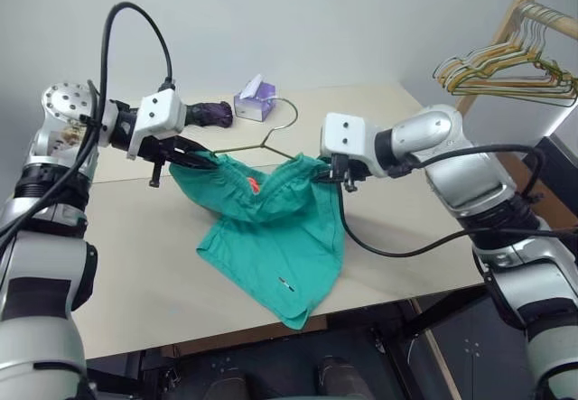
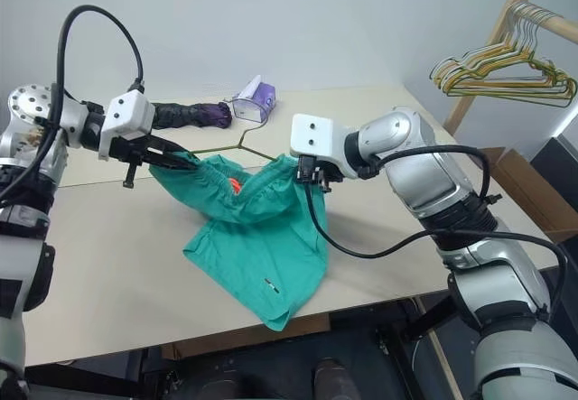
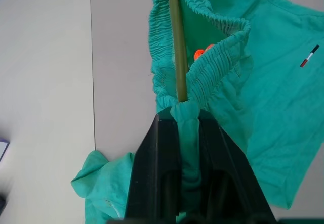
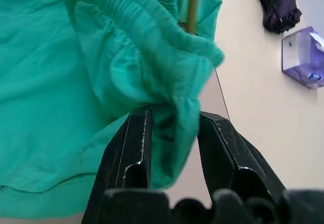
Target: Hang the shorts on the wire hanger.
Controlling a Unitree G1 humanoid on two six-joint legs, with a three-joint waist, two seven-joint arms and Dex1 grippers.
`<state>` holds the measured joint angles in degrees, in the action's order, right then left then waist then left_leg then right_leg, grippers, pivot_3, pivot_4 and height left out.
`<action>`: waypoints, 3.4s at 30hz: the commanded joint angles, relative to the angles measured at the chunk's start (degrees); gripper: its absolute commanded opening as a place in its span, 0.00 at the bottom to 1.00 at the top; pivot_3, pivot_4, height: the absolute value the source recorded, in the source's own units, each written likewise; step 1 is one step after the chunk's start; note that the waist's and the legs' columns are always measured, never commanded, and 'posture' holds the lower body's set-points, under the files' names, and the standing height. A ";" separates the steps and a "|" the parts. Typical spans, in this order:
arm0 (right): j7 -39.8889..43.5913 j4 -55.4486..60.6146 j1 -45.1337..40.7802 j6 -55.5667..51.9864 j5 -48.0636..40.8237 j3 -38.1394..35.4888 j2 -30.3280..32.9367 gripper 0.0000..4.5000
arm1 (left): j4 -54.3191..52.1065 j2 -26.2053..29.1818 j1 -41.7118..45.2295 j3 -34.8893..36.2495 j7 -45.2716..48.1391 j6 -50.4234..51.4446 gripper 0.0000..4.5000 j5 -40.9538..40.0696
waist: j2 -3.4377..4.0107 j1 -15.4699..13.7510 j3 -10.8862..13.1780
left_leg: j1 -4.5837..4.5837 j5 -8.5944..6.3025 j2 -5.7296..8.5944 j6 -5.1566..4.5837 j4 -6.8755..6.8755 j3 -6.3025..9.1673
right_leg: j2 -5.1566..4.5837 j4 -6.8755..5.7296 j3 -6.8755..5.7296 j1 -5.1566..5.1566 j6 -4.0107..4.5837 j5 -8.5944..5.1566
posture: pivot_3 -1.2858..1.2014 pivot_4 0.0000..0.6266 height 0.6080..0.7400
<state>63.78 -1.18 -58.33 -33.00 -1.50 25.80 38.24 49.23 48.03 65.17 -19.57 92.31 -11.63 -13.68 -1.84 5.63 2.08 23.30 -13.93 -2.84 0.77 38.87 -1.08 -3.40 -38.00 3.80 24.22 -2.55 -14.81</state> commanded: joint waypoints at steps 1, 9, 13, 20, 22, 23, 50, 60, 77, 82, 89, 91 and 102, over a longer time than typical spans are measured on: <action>1.40 -0.59 -3.56 -2.99 -2.74 -4.75 -0.76 0.37 | -1.65 1.11 0.73 1.04 0.19 -0.75 0.02 -0.71 | 0.00 0.04 0.00 | 0.00 0.00 0.00 0.00 0.00 0.00 | 0.00 0.00 0.00 0.00 0.00 0.00 | 0.50 0.00 1.00; 6.48 -2.70 -3.58 -2.27 -5.50 -6.47 -0.75 0.79 | -1.24 1.06 0.88 1.47 0.19 -0.92 0.02 -0.79 | 0.00 -0.04 0.00 | -0.01 0.00 0.00 0.00 0.01 0.01 | -0.01 0.00 0.00 -0.02 0.00 0.00 | 0.50 0.00 1.00; 8.81 -3.50 -3.84 -3.39 -7.01 -6.24 -0.96 0.79 | -1.32 1.13 0.92 1.40 0.19 -1.00 0.02 -0.92 | 0.00 0.03 0.00 | -0.01 0.00 0.00 0.00 0.00 0.01 | -0.01 -0.01 0.00 -0.01 0.00 0.00 | 0.50 0.00 1.00; 8.21 -8.97 -5.30 -6.23 -7.56 -5.80 -4.58 0.79 | -2.28 1.51 0.86 1.15 0.19 -0.35 0.02 -2.45 | 0.00 0.02 0.00 | -0.02 0.00 0.00 0.00 0.01 0.01 | 0.00 -0.04 0.00 -0.01 0.00 0.00 | 0.50 0.00 1.00; 7.79 -11.01 -5.66 -6.04 -6.97 -5.44 -5.56 0.79 | -2.43 1.62 0.79 1.02 0.19 -0.34 0.02 -2.63 | 0.00 0.00 0.00 | 0.00 0.00 0.00 0.00 0.00 0.01 | 0.00 -0.04 0.00 0.00 0.00 0.00 | 0.50 0.00 1.00; 7.61 -12.14 -5.59 -5.48 -6.57 -5.18 -6.01 0.76 | -2.38 1.64 0.79 0.95 0.19 -0.39 0.02 -2.70 | 0.00 0.01 0.00 | 0.00 0.00 0.00 0.00 0.00 0.01 | 0.00 -0.05 0.00 -0.01 0.00 0.00 | 0.50 0.00 1.00; 3.57 -7.09 1.26 -7.89 -7.71 -9.70 -4.37 0.00 | 5.41 -0.53 2.66 7.59 0.19 0.35 0.87 -3.13 | 0.00 0.15 0.00 | 0.01 0.00 0.01 0.00 0.03 0.03 | -0.01 -0.05 -0.01 -0.02 0.00 0.00 | 0.49 0.00 1.00; -12.91 8.07 9.99 -34.94 -10.25 -24.43 -0.71 0.00 | -5.84 -3.23 -5.07 25.17 -3.97 12.86 1.00 -13.51 | 0.06 0.21 -0.04 | 0.00 0.00 0.01 0.00 0.03 0.07 | -0.05 -0.08 -0.03 -0.08 0.00 0.00 | 0.48 0.00 1.00; -56.08 7.03 6.20 -59.50 9.83 -51.21 -6.65 0.00 | -43.21 -14.08 -26.96 29.84 -21.37 31.33 1.00 -24.41 | 0.14 3.25 -0.11 | -0.14 0.01 0.07 0.01 -0.04 0.10 | -0.07 -0.05 0.08 -0.16 0.02 0.01 | 0.44 0.00 1.00; -67.24 -1.26 -3.42 -55.99 14.44 -59.26 -8.70 0.00 | -46.83 -14.16 -27.43 31.14 -22.22 32.77 1.00 -26.91 | 0.29 5.12 -0.15 | -0.18 0.01 0.08 0.01 -0.06 0.09 | -0.08 -0.07 0.13 -0.17 0.02 0.01 | 0.45 0.00 1.00; -82.49 -21.93 -14.91 -37.56 12.76 -68.75 -6.47 0.00 | -51.12 -14.62 -29.79 32.58 -25.28 33.79 1.00 -29.21 | 0.62 7.14 -0.13 | -0.53 0.01 0.08 0.01 -0.25 0.07 | -0.07 0.01 0.20 -0.50 0.02 0.01 | 0.46 0.00 1.00; -84.94 -29.12 -17.78 -32.35 10.91 -69.84 -4.35 0.00 | -51.92 -14.71 -30.35 32.33 -26.35 33.78 1.00 -28.96 | 0.74 7.40 -0.05 | -0.77 0.01 0.10 0.00 -0.34 0.07 | -0.07 0.12 0.20 -0.76 0.01 0.01 | 0.46 0.00 1.00; -92.76 -57.40 -26.21 -16.53 -0.84 -73.94 7.97 0.00 | -54.44 -15.18 -31.29 31.77 -28.18 33.88 1.00 -29.58 | 1.04 7.60 0.04 | -1.11 0.01 0.14 0.00 -0.70 -0.03 | -0.08 0.49 0.28 -1.11 0.01 0.01 | 0.46 0.00 1.00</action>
<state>-28.27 -57.51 -82.16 -52.96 -0.06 -48.06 44.48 -3.20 32.79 33.59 11.53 64.46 22.45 -42.43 -0.79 13.23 2.12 22.18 -13.92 -2.70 0.77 38.16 -1.13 -3.48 -37.50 4.09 23.11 -2.53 -14.81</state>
